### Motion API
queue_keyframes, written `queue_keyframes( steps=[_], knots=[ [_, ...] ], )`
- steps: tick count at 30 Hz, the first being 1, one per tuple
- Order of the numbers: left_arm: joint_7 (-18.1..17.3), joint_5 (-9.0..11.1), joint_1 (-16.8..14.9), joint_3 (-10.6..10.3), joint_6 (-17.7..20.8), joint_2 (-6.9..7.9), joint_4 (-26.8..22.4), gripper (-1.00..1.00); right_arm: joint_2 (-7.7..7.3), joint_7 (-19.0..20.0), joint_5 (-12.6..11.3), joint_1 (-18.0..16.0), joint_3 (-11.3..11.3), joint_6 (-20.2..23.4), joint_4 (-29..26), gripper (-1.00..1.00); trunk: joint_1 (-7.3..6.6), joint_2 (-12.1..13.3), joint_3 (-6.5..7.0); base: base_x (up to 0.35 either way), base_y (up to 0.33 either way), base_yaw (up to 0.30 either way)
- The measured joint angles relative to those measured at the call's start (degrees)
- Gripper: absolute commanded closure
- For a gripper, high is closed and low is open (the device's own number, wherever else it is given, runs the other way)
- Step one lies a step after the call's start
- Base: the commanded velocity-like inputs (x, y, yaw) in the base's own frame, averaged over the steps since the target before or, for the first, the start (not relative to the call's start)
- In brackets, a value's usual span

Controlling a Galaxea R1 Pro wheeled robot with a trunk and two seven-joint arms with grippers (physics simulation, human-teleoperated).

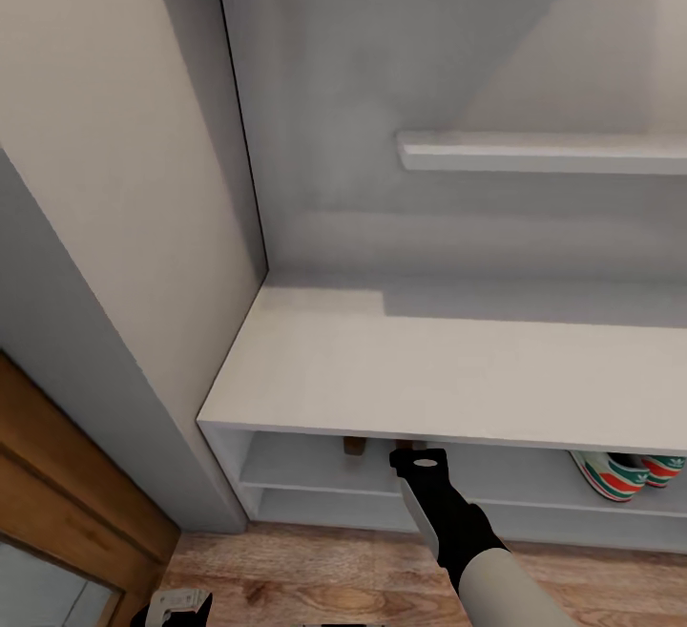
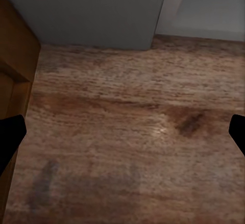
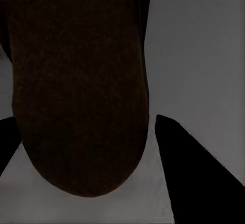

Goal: Pick up the two gym shoes and the two sandals from the corridor floor and place them onto the hallstand (shoe rack) in the corridor, making sure they are on the rack and not on the floor. Arrange them so the two gym shoes are next to each other and the two sandals are next to each other.

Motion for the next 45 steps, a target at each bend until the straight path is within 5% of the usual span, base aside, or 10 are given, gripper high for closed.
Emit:
queue_keyframes(
  steps=[12, 45],
  knots=[
    [0.0, 0.0, 0.0, 0.0, 0.0, 0.00, 0.0, -1.00, 0.00, 0.0, 0.0, 0.0, 0.0, 0.0, 0.1, -1.00, 0.03, 0.0, 0.00, -0.071, 0.001, 0.000],
    [0.0, 0.0, 0.1, 0.0, 0.0, 0.00, 0.0, -1.00, 0.00, -0.1, 0.1, 0.1, 0.0, -0.4, 2.6, -1.00, 0.04, 0.0, 0.00, -0.324, -0.031, 0.000]
  ],
)
